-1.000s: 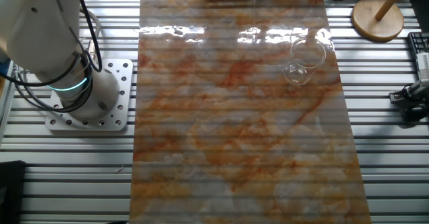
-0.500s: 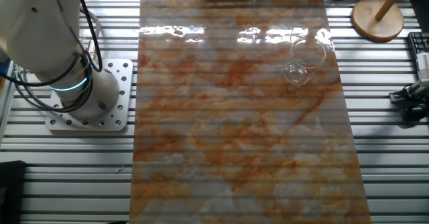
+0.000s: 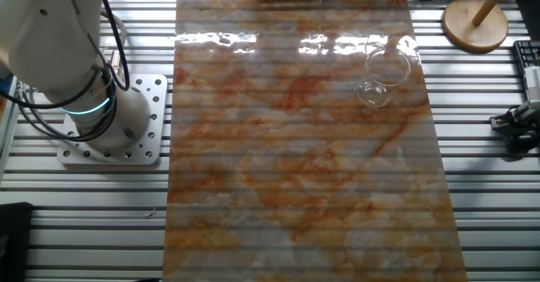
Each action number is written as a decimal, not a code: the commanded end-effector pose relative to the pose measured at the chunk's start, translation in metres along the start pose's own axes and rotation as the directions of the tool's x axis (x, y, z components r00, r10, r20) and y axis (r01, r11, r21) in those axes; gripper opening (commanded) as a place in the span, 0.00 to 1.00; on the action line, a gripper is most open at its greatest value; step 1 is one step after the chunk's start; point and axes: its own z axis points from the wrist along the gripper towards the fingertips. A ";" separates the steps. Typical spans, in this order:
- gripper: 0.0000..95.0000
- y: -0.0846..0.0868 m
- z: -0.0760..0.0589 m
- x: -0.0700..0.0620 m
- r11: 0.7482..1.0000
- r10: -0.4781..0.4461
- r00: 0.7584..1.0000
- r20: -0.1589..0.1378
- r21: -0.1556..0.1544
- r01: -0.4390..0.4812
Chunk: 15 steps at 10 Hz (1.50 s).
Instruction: Pour out the test tube
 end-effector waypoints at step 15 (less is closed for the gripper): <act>0.00 0.000 0.002 -0.002 1.000 0.007 1.000 -0.015 0.017 -0.006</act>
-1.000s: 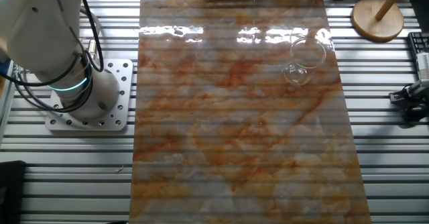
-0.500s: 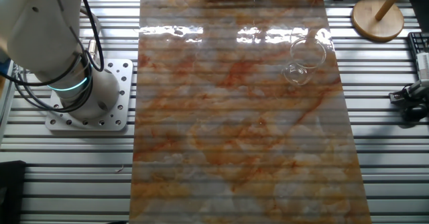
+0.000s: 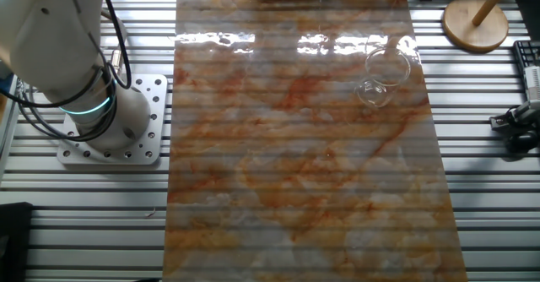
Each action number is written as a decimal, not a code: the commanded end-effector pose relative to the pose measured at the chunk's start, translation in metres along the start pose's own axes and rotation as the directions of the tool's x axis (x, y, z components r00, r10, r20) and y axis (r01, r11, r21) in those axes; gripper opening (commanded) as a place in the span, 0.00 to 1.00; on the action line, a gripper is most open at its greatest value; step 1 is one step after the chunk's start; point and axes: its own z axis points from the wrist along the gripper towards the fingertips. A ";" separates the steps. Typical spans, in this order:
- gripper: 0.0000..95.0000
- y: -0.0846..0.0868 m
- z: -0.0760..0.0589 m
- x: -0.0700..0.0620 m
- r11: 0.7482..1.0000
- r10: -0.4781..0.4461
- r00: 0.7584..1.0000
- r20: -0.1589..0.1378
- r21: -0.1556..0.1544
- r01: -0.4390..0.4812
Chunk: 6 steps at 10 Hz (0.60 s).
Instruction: Pour out the test tube
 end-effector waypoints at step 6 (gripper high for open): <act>0.00 0.001 0.002 -0.002 1.000 0.013 1.000 -0.005 0.017 -0.013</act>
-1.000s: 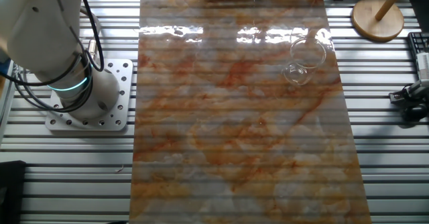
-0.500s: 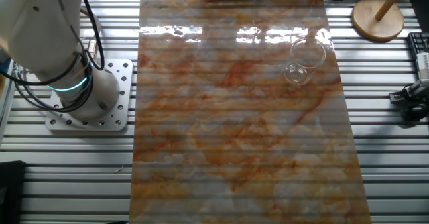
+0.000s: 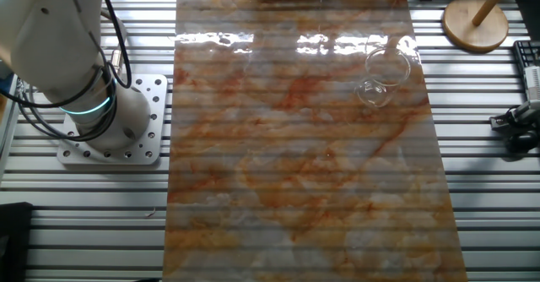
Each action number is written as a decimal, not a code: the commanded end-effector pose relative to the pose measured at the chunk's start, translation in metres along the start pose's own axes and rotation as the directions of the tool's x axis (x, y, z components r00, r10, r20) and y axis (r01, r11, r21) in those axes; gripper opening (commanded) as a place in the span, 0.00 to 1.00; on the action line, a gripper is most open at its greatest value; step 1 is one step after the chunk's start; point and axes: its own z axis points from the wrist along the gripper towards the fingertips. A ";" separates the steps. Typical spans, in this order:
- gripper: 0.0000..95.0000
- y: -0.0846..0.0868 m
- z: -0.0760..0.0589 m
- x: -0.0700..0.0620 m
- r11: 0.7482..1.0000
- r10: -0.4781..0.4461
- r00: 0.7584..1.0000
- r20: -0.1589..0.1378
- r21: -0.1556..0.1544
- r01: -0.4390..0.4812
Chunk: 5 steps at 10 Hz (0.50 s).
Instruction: Pour out the test tube
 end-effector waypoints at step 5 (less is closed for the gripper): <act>0.00 0.000 0.001 -0.001 1.000 -0.010 1.000 -0.004 0.011 0.010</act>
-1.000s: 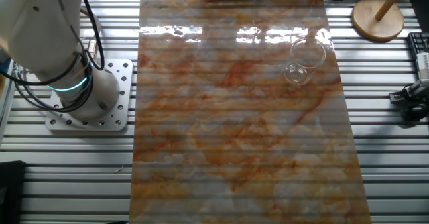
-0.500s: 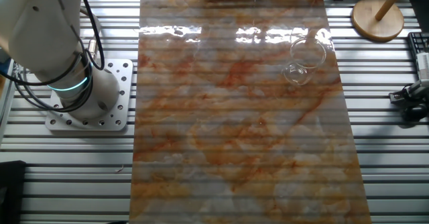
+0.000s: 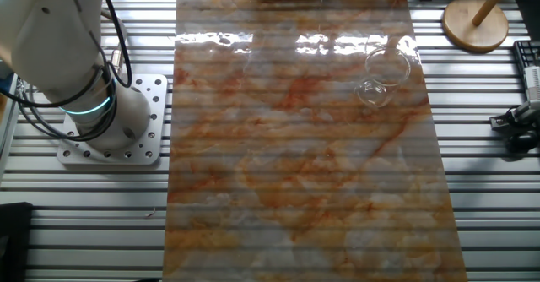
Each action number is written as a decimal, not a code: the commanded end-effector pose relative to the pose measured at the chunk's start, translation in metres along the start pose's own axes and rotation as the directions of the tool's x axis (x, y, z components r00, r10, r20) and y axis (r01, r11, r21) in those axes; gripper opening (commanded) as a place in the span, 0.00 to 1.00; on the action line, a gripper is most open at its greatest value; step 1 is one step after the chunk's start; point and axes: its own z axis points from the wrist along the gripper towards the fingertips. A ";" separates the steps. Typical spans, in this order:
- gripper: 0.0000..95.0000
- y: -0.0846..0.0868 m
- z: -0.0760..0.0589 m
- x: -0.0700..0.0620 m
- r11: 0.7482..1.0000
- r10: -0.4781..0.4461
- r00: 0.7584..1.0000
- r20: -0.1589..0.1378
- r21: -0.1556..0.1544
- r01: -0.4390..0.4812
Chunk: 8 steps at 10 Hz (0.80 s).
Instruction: Pour out the test tube
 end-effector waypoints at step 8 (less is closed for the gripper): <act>0.20 0.000 0.001 0.000 1.000 -0.011 1.000 0.002 0.013 0.011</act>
